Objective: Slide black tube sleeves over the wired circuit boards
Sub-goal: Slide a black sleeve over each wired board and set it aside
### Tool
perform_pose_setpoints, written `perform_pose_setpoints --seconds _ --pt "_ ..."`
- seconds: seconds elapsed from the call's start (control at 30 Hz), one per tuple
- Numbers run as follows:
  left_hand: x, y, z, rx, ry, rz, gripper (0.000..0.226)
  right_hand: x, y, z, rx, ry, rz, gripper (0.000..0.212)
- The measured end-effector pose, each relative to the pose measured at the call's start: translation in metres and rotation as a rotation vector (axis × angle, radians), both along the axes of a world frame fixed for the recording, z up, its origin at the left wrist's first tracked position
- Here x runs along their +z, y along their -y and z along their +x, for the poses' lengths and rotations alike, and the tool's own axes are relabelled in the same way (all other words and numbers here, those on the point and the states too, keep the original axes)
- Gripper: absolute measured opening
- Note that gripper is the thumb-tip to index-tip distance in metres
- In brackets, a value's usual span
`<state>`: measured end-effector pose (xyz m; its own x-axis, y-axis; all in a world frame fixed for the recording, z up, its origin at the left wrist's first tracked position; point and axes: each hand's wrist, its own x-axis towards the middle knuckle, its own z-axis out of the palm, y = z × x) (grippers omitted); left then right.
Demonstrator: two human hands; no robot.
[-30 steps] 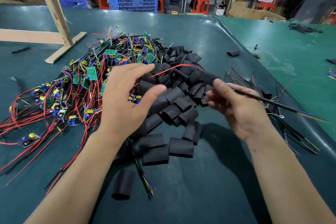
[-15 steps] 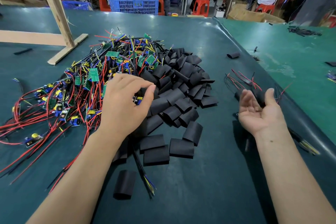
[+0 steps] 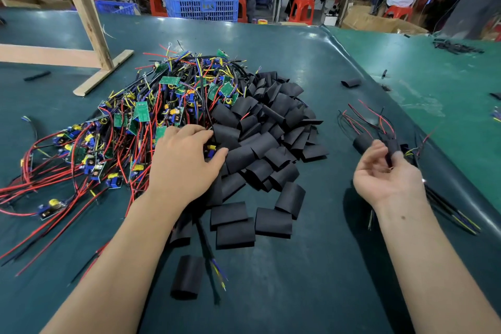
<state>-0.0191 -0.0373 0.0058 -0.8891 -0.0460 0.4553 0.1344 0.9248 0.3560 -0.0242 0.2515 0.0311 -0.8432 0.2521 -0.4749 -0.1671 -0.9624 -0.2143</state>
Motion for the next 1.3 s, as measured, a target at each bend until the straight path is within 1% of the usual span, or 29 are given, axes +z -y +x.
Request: perform_pose_setpoints --seconds 0.07,0.13,0.2,0.27,0.33,0.4,0.53,0.67,0.8,0.87,0.93,0.97,1.03,1.1,1.13,1.17,1.23,1.3 --pt "0.000 0.000 0.000 0.001 0.005 -0.018 0.040 -0.003 0.010 0.002 0.113 -0.005 0.008 0.026" --pt "0.000 0.001 0.000 0.006 -0.016 0.009 0.032 -0.006 0.017 0.003 0.197 0.031 0.014 0.014" --pt "0.001 0.003 -0.001 0.018 -0.025 0.060 0.028 -0.008 0.018 0.003 0.233 0.067 0.037 0.022" --pt "0.001 0.004 -0.003 0.035 -0.037 0.109 0.025 -0.007 0.016 0.003 0.286 0.093 0.125 0.031" --pt "0.001 0.003 -0.005 0.047 -0.049 0.147 0.025 -0.004 0.016 0.003 0.367 0.093 0.254 0.028" --pt "0.002 0.003 -0.005 0.060 -0.072 0.140 0.021 -0.002 0.021 0.004 0.451 0.081 0.396 0.024" --pt "0.003 0.006 -0.003 0.080 -0.169 0.099 0.016 -0.007 0.036 0.006 0.555 0.093 0.677 0.026" --pt "0.006 0.007 -0.003 0.121 -0.264 0.054 0.017 -0.010 0.047 0.007 0.570 0.107 1.057 0.025" --pt "0.013 0.008 -0.001 0.235 -0.348 0.038 0.016 -0.014 0.057 0.011 0.578 0.007 1.319 0.024" --pt "0.013 0.010 -0.001 0.228 -0.275 0.038 0.017 -0.019 0.059 0.014 0.535 -0.046 1.544 0.023" --pt "0.010 0.009 -0.002 0.210 -0.149 0.039 0.019 -0.024 0.061 0.015 0.448 -0.103 1.863 0.021" --pt "0.009 0.007 -0.002 0.198 -0.135 0.037 0.020 -0.026 0.062 0.014 0.420 -0.142 1.994 0.021" --pt "0.009 0.002 0.000 0.139 -0.226 0.016 0.020 -0.029 0.064 0.015 0.429 -0.220 2.162 0.018" --pt "0.012 -0.002 -0.001 0.012 -0.303 -0.038 0.023 -0.032 0.067 0.017 0.448 -0.280 2.260 0.016" --pt "0.010 -0.004 -0.003 -0.066 -0.266 -0.080 0.028 -0.032 0.068 0.017 0.448 -0.305 2.285 0.016" --pt "0.007 -0.006 -0.004 -0.110 -0.193 -0.126 0.035 -0.033 0.068 0.016 0.449 -0.326 2.292 0.015" --pt "0.000 -0.010 -0.005 -0.091 -0.066 -0.184 0.044 -0.034 0.067 0.016 0.455 -0.341 2.273 0.015" --pt "-0.003 -0.011 -0.008 -0.053 -0.052 -0.201 0.043 -0.034 0.066 0.016 0.463 -0.340 2.255 0.015"
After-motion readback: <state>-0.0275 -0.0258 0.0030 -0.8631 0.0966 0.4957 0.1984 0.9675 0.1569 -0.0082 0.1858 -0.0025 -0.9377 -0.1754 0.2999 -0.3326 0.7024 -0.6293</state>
